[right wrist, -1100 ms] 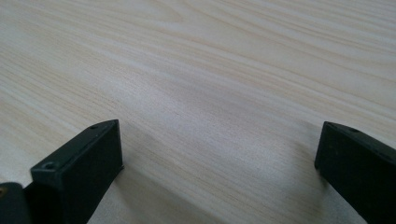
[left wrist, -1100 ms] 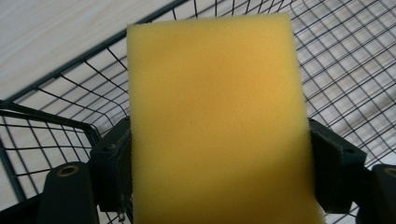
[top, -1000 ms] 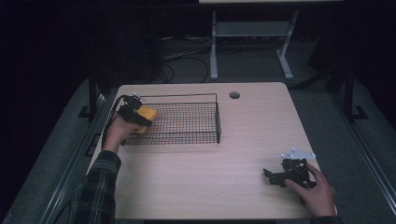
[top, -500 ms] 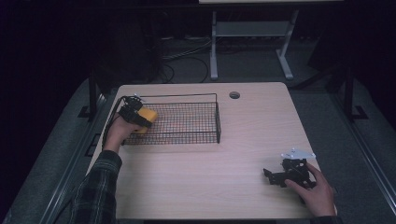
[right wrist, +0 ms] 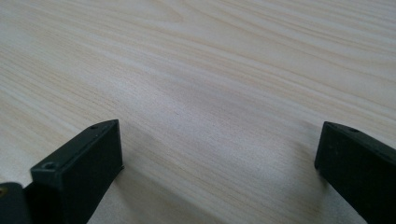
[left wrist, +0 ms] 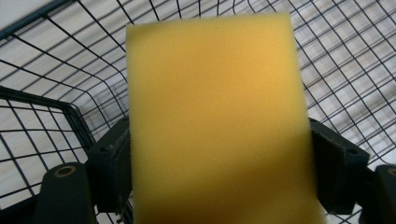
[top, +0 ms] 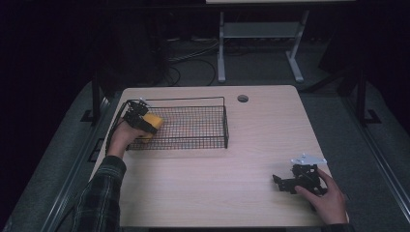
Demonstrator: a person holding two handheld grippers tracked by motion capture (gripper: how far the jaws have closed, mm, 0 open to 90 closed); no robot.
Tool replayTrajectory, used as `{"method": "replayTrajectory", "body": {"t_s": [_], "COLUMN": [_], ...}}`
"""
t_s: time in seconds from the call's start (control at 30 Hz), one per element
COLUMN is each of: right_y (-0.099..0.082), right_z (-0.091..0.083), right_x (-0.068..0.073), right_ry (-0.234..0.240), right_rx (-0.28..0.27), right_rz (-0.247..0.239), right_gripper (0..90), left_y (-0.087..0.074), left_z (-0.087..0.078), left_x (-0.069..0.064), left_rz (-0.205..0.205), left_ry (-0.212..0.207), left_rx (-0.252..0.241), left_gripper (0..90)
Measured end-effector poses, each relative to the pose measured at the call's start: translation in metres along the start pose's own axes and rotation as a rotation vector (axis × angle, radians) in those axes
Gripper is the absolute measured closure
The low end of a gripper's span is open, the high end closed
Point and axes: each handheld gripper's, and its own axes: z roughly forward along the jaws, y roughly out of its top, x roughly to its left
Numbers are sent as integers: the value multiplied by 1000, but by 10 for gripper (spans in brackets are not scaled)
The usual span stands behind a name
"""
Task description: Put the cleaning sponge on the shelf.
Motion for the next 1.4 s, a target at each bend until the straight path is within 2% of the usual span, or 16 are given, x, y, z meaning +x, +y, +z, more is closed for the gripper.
{"method": "replayTrajectory", "body": {"t_s": [0.57, 0.83, 0.97, 1.13, 1.4], "right_y": [0, 0, 0, 0, 0], "right_z": [0, 0, 0, 0, 0], "right_x": [0, 0, 0, 0, 0], "right_ry": [0, 0, 0, 0, 0], "right_rx": [0, 0, 0, 0, 0], "right_rz": [0, 0, 0, -1, 0], "right_gripper": [1, 1, 1, 1, 1], "left_y": [-1, 1, 0, -5, -12], "left_z": [-5, -27, -41, -55, -65], "left_x": [0, -2, -5, -11, -16], "left_rz": [-10, -7, -4, 7, 16], "left_ry": [-3, -3, -10, -17, -22], "left_rx": [-24, -74, -117, -143, -174], "left_gripper": [152, 154, 154, 154, 155]}}
